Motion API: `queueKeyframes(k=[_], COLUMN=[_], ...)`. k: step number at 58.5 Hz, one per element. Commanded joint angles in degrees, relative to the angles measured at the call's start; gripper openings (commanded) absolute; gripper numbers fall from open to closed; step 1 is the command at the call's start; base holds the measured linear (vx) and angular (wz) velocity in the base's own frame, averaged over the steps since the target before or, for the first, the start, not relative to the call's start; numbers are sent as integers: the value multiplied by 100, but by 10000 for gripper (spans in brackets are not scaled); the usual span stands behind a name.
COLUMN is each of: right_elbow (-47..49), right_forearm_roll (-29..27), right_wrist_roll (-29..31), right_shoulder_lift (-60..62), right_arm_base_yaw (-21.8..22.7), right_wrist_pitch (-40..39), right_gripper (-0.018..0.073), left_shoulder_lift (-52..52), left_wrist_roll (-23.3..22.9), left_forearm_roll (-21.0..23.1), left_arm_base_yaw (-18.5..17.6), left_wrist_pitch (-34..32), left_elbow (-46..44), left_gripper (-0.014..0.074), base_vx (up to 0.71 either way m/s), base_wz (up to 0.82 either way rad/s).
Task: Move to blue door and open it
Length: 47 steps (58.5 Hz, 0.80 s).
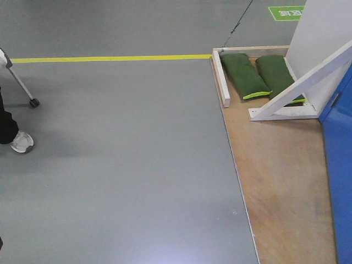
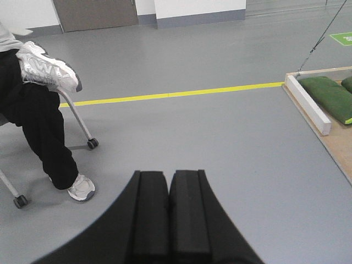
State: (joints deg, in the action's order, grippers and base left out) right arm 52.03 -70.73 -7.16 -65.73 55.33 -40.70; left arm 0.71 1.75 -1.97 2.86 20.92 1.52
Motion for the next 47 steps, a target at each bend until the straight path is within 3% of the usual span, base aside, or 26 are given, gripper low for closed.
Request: queueKeyframes(k=[1,15,47], right_elbow=[654,1304,1328], right_forearm_roll=[340,454,1297], right_wrist_roll=[39,39,43], right_shoulder_lift=[-256,-844,-861], right_arm_base_yaw=[38,38,25], right_wrist_pitch=[-40,734,2743], right_gripper=[2,2,2], left_shoulder_lift=[86,86,86], left_wrist_roll=[-14,-14,-14], left_forearm_roll=[30,30,30], left_arm_base_yaw=[8,8,8], left_wrist_pitch=[-446,-446,-446], left_elbow=[5,5,5], left_gripper=[70,70,70], base_vx=[0,0,0], base_wz=[0,0,0])
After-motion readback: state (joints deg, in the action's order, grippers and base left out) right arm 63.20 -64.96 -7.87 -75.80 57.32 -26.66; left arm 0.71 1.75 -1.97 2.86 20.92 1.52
